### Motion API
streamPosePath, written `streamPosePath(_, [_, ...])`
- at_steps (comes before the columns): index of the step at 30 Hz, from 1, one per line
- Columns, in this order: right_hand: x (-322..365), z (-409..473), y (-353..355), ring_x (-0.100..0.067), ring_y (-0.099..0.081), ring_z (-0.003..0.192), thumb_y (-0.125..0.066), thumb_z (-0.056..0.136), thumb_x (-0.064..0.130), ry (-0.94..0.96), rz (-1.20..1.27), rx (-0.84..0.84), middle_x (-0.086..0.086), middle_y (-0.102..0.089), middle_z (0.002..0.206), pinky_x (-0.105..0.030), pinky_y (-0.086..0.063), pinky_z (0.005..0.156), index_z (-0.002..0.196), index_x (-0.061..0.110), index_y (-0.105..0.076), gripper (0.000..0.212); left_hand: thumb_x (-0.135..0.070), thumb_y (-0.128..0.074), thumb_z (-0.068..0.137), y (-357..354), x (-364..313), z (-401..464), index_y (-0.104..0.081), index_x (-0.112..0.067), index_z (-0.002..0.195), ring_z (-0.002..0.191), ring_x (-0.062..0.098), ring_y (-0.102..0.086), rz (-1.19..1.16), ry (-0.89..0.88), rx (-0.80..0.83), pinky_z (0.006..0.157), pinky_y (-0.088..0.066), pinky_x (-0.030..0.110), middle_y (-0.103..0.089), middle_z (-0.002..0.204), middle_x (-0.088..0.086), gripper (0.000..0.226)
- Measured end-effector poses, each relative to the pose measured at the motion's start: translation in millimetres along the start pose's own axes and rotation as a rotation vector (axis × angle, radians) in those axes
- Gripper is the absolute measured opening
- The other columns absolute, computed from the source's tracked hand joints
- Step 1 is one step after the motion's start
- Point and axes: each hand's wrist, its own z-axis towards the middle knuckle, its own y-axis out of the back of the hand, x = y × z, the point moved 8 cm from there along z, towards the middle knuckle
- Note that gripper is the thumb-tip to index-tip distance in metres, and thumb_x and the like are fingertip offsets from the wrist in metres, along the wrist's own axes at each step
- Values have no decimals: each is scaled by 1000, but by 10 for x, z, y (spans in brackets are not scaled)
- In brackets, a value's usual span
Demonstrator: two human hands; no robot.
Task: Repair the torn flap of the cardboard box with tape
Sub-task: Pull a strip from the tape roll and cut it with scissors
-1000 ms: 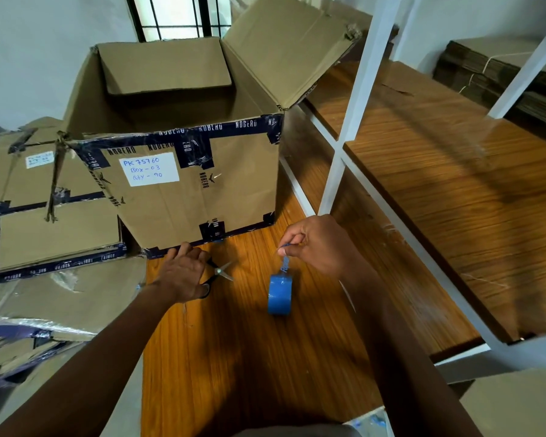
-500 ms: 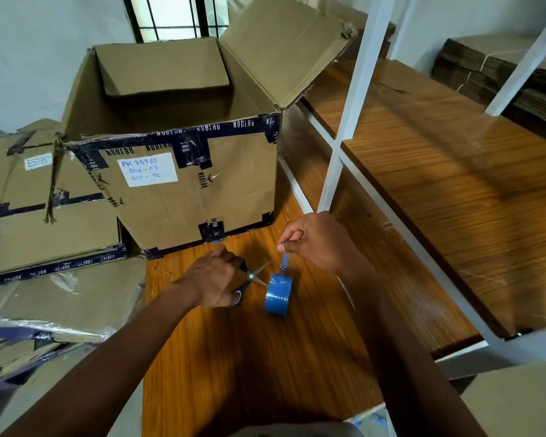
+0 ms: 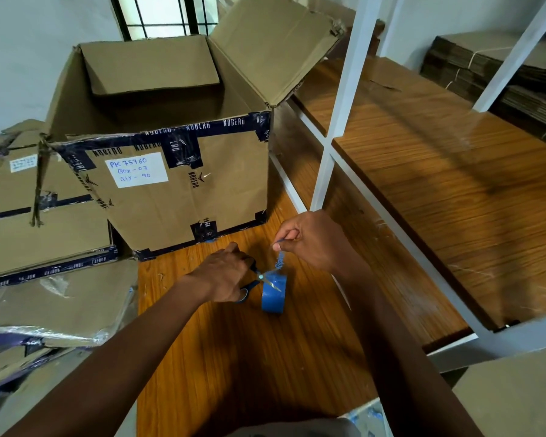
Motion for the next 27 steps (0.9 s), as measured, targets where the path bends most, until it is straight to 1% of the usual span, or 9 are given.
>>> streamPosePath(4, [23,-7,-3,1,-67,80,-85,86,35,0,-13,9,16,-74,86,-35,-62,84,94,30,-81,10,-47,-73,91,36,17,-7,-56,-25,145,110,17,-42,-5,9,5,83,-49,32,-63,117,-4,61])
streamPosePath(7, [51,-11,-2,2,-67,80,-84,86,35,10,-15,9,17,-73,84,-35,-62,84,94,29,-81,10,-44,-73,93,18,67,2,-62,-27,139,107,17,-46,-14,31,17,85,-55,36,-63,112,-4,51])
streamPosePath(12, [42,-12,-10,1,-66,79,-83,86,37,17,-33,12,16,-74,84,-36,-63,81,94,30,-81,11,-37,-73,97,14,134,1,-68,-29,131,107,18,-57,-83,77,19,91,-55,36,-58,116,-1,35])
streamPosePath(14, [25,-9,-15,1,-67,78,-83,86,38,23,-34,9,16,-74,83,-37,-63,82,93,30,-81,11,-32,-74,98,20,152,-1,-70,-28,126,103,16,-59,-105,81,4,87,-55,34,-61,112,-3,29])
streamPosePath(16, [9,2,-14,1,-67,79,-83,87,38,32,-21,4,17,-74,83,-39,-63,83,93,31,-81,11,-27,-76,97,34,172,5,-74,-27,119,95,13,-61,-129,81,-11,78,-54,30,-64,103,-7,23])
streamPosePath(19, [2,35,33,1,-67,76,-81,87,41,52,-7,-33,17,-72,78,-38,-62,83,93,31,-80,12,-30,-82,93,16,203,15,-77,-29,109,89,10,-62,-176,83,-7,72,-50,27,-63,92,-12,17])
streamPosePath(23, [14,65,151,3,-67,73,-81,88,38,95,-32,-90,19,-71,77,-26,-60,80,94,29,-81,11,-39,-86,88,-58,339,9,-77,-33,104,90,11,-64,-253,122,5,75,-55,34,-66,93,-12,19])
streamPosePath(25, [-28,68,188,5,-66,73,-81,89,36,89,-39,-108,21,-69,76,-15,-51,75,95,28,-81,11,-42,-85,89,-51,414,-7,-77,-33,106,91,12,-64,-282,124,-9,76,-54,34,-69,95,-12,21])
streamPosePath(27, [-114,70,186,2,-67,74,-81,89,36,56,-35,-116,19,-70,75,-11,-45,76,95,27,-81,10,-41,-82,92,-31,472,-35,-76,-32,114,91,11,-65,-288,127,-43,74,-56,33,-70,97,-11,24])
